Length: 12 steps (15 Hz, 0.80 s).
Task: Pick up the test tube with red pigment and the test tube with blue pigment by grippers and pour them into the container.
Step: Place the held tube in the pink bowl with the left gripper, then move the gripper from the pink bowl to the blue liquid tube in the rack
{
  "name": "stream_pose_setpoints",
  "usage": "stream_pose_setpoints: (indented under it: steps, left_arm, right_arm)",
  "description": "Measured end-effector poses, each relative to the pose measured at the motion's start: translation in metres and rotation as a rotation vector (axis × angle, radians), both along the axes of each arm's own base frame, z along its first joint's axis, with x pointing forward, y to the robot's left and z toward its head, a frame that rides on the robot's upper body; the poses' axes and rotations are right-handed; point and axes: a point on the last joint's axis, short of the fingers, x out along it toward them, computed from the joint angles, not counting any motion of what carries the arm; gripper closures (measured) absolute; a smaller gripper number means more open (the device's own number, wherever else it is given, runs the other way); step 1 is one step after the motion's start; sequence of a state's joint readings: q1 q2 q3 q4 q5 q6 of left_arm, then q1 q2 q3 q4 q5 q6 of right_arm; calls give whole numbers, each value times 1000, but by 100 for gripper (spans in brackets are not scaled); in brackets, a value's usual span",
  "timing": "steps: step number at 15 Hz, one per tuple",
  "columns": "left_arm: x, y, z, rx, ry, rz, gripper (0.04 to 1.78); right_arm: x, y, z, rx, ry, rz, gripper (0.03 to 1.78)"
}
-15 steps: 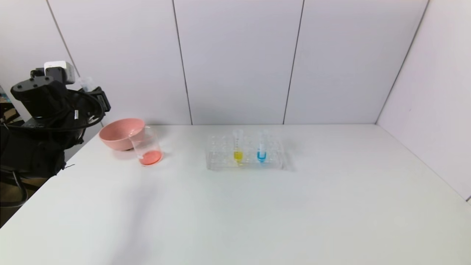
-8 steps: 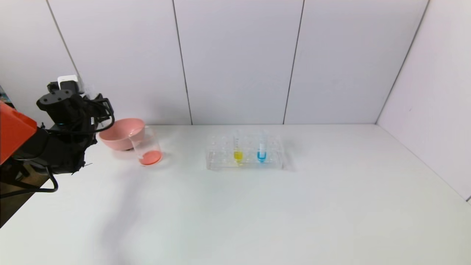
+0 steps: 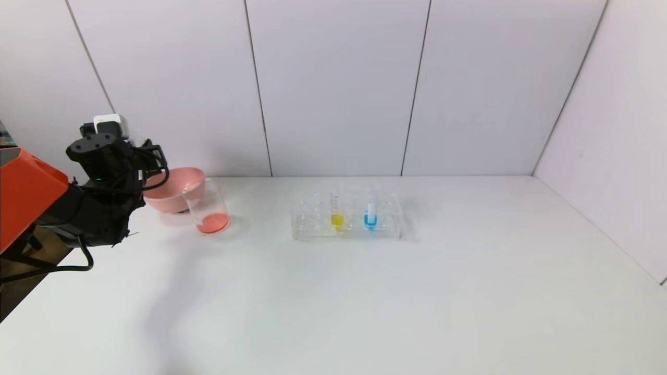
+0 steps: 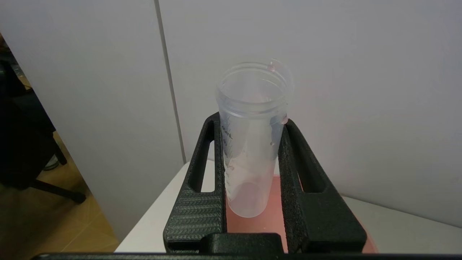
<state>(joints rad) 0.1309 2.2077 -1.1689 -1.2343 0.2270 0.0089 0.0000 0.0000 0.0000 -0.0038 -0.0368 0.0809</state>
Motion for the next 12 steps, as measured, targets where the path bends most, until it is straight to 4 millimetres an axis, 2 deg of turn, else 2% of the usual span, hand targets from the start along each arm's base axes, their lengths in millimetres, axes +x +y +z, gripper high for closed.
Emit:
stream_pose_setpoints:
  steps: [2, 4, 9, 12]
  left_arm:
    - [0, 0, -1, 0, 0, -2, 131]
    - [0, 0, -1, 0, -1, -2, 116]
    - [0, -1, -1, 1, -2, -4, 39]
    - [0, -2, -1, 1, -3, -5, 11]
  right_arm:
    - [0, 0, 0, 0, 0, 0, 4]
    - [0, 0, 0, 0, 0, 0, 4]
    - [0, 0, 0, 0, 0, 0, 4]
    - [0, 0, 0, 0, 0, 0, 4]
